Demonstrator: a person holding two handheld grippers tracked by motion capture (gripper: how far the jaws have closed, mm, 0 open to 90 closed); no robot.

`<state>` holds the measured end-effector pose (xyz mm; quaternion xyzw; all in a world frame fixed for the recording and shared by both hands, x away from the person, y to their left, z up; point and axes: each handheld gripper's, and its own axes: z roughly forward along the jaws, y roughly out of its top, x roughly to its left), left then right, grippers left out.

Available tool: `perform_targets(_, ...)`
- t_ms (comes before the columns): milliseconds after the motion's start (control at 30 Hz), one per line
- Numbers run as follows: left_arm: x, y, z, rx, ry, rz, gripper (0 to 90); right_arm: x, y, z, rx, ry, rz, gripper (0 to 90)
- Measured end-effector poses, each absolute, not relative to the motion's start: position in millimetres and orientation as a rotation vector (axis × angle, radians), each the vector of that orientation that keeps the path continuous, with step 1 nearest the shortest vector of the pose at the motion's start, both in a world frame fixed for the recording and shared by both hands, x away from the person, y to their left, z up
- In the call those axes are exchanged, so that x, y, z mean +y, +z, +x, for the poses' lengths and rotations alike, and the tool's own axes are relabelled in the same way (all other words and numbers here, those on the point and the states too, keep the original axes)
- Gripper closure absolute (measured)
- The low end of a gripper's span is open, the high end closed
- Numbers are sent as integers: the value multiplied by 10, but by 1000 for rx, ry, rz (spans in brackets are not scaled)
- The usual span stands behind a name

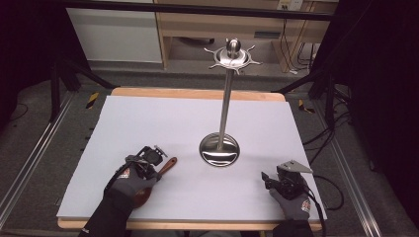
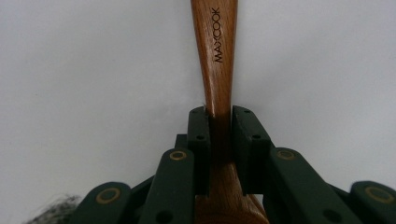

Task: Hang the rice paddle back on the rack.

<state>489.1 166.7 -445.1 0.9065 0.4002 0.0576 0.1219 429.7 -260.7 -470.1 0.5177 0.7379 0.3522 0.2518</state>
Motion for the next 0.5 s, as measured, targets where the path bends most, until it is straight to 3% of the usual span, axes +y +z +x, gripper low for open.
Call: perform_targets(500,1712,-4355,4793,1150,241,2613,775,-2609,-4697,4295,2006,958,1409,360)
